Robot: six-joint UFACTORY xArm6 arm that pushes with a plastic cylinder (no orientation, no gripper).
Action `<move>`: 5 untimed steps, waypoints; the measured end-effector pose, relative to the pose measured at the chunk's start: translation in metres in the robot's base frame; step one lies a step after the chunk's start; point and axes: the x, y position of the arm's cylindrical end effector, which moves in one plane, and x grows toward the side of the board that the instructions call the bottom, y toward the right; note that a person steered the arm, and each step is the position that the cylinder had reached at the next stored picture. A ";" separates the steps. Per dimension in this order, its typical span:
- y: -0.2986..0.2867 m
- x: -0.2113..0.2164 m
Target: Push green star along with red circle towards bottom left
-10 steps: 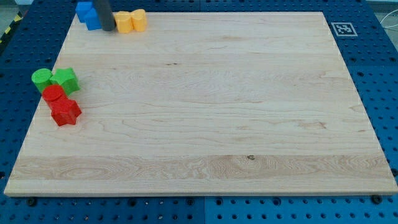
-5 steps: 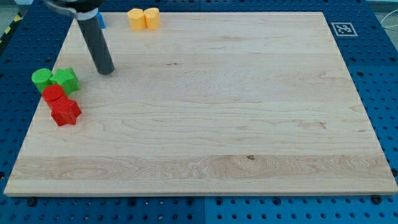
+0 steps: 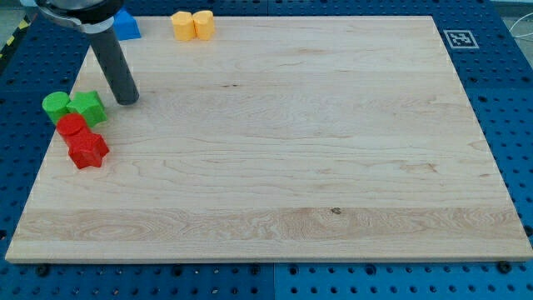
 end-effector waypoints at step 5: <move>-0.036 -0.012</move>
